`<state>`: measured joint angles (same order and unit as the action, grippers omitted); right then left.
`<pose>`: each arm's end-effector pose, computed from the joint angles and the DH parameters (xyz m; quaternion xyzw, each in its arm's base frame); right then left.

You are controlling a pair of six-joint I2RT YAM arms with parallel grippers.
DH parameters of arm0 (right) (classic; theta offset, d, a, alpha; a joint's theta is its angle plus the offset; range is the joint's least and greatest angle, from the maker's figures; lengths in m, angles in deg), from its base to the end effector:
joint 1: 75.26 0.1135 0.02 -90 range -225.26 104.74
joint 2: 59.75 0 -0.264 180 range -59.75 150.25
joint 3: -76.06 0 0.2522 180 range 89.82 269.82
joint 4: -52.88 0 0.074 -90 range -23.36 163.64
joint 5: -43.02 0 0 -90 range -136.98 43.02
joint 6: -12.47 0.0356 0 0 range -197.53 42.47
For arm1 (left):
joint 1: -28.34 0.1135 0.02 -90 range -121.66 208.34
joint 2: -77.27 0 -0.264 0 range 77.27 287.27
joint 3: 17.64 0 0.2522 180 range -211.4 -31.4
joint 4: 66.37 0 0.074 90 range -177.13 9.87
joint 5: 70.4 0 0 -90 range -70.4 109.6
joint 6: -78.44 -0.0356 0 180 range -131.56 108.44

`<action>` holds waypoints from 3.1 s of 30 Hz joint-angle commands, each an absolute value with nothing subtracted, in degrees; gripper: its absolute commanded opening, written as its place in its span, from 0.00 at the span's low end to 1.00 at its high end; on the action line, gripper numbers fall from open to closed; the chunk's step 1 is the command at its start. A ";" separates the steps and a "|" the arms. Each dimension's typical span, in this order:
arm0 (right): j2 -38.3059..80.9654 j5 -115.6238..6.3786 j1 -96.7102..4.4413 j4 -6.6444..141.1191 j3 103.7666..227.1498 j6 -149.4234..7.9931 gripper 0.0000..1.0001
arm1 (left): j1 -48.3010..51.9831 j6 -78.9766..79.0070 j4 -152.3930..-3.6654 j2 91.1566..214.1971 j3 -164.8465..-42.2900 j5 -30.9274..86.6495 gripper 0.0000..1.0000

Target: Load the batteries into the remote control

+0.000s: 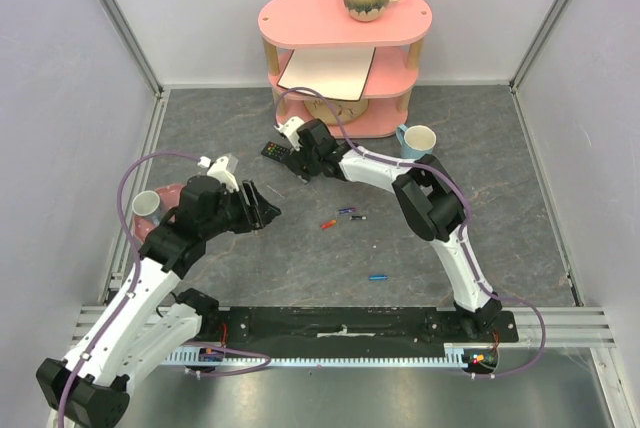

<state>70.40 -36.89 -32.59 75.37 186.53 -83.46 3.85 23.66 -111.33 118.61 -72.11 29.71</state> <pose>0.3781 0.3401 0.1571 -0.3422 0.8446 0.0510 0.4086 0.1431 -0.0720 0.2877 -0.0387 0.8707 -0.3078 0.3816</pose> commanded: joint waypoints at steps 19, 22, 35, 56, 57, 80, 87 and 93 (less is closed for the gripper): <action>69.19 -51.38 -33.60 81.77 183.27 -71.91 0.70 | 3.91 23.06 -108.00 118.14 -70.60 31.11 0.59; 66.12 -51.38 -33.16 79.66 178.71 -69.01 0.65 | 3.91 23.76 -107.29 117.96 -70.07 30.85 0.59; 63.29 -48.04 -31.32 78.68 174.64 -68.56 0.72 | 3.91 28.60 -103.51 122.09 -68.93 31.38 0.60; 37.13 -32.85 -24.03 69.90 151.01 -65.32 0.00 | 3.73 38.27 -98.42 127.54 -67.34 20.04 0.84; 34.93 -32.31 -23.33 69.55 147.60 -64.70 0.00 | 3.82 38.18 -97.63 128.50 -68.04 21.69 0.82; 17.24 -25.01 -13.65 71.48 140.44 -56.79 0.00 | -3.39 43.02 -73.37 132.63 -62.60 28.65 0.75; 17.59 -24.22 -11.37 72.53 142.38 -56.61 0.00 | -4.00 42.93 -73.02 138.61 -64.44 28.48 0.70; 18.03 -22.82 -10.05 73.85 143.09 -56.70 0.00 | -3.92 42.58 -70.90 139.32 -65.15 27.95 0.59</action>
